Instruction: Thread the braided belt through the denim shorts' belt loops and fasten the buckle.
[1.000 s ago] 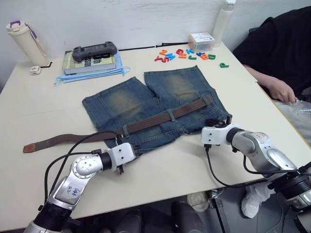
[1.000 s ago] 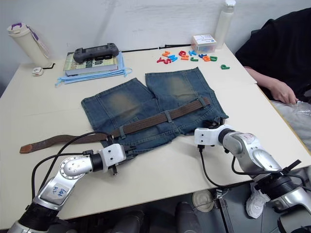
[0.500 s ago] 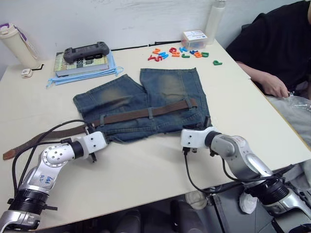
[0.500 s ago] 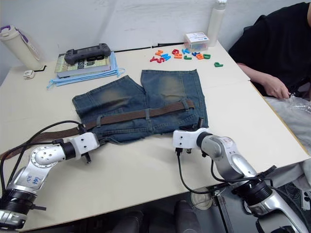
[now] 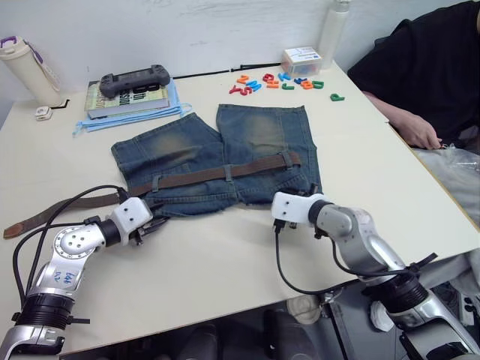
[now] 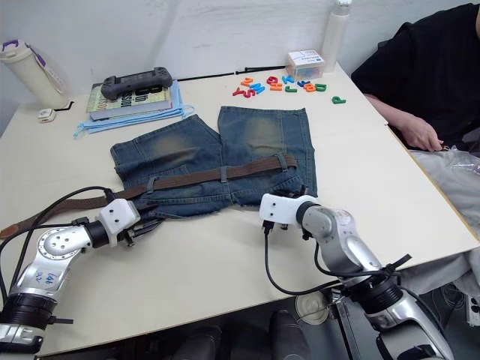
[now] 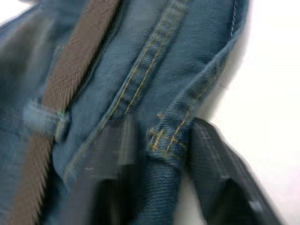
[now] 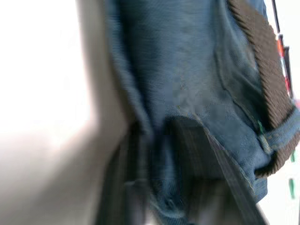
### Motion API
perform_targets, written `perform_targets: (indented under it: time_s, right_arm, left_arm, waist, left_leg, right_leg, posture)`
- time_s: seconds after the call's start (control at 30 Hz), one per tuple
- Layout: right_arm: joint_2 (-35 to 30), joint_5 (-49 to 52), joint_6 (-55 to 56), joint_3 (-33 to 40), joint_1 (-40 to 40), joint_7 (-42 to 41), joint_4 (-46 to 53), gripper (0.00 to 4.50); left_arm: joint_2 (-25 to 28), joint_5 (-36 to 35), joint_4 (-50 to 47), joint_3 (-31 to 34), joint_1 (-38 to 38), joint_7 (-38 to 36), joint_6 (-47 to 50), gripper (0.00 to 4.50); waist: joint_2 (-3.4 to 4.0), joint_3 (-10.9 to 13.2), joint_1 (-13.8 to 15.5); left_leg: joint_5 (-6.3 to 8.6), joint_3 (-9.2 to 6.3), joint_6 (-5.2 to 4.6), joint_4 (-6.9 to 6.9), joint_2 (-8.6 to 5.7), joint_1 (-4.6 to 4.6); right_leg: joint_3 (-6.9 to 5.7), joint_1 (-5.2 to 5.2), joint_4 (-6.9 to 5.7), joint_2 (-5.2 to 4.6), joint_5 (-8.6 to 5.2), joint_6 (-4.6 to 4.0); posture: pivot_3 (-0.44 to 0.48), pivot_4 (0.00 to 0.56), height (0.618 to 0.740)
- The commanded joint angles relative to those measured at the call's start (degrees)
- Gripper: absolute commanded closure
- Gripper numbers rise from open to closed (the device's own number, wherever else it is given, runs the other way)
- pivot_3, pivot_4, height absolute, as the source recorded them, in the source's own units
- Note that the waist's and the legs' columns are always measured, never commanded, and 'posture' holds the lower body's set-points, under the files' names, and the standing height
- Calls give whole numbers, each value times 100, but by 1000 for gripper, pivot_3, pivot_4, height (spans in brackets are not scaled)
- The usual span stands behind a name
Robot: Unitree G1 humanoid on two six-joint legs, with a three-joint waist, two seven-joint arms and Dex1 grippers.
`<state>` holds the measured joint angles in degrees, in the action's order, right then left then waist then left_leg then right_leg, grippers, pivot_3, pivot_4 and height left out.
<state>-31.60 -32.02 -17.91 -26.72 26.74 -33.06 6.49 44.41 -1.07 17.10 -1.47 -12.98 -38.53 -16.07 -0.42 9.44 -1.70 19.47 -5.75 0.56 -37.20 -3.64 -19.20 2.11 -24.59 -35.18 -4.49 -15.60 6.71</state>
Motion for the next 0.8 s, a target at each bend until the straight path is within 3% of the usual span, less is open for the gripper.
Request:
perform_targets:
  time_s: [0.03,0.1,0.17,0.33,0.57,0.8]
  right_arm:
    - [-269,1695,-767,1472,124,-1298,854,1596]
    - [-310,2333,-1343,1889,366,-1760,997,811]
    - [-277,3012,-2122,2300,813,-2098,930,811]
    - [-153,3756,-3322,2669,2069,-2164,-438,811]
    - [271,4165,-2964,3025,3503,-1869,-3682,811]
    - [313,4192,-2104,3139,4264,-2171,-6384,811]
  left_arm:
    - [156,-2278,-763,821,286,-1443,2074,2085]
    - [389,-2788,-832,1079,203,-1844,2840,2085]
    - [624,-3158,-589,1283,-93,-2148,3575,2085]
    - [745,-3159,1047,1532,-1354,-2407,4147,2085]
    - [497,-2538,3039,1263,-2801,-2613,4083,2085]
    - [93,-2153,3958,1098,-3501,-2789,4255,2085]
  waist:
    - [4,6,15]
    - [-3,14,6]
    - [0,25,2]
    - [2,47,17]
    - [0,48,-4]
    - [-3,46,-91]
  left_leg:
    - [2,-1,-2,0,0,-5]
    - [14,-4,-17,-13,0,-49]
    - [15,-7,-11,-51,0,-127]
    - [17,-10,-6,-69,-2,-119]
    - [19,0,-10,-74,-22,-137]
    - [15,11,-22,-96,-55,-211]
  right_leg:
    - [-1,0,8,-1,0,0]
    - [-3,-22,14,-4,1,1]
    - [-4,-107,-22,-3,3,2]
    - [-13,-100,-22,-3,1,-3]
    - [-26,-123,-47,-16,2,-1]
    - [-72,-207,-80,-40,5,5]
  posture:
    - [0,150,731]
    - [0,150,731]
    - [0,150,731]
    - [0,150,731]
    - [0,150,731]
    - [0,150,731]
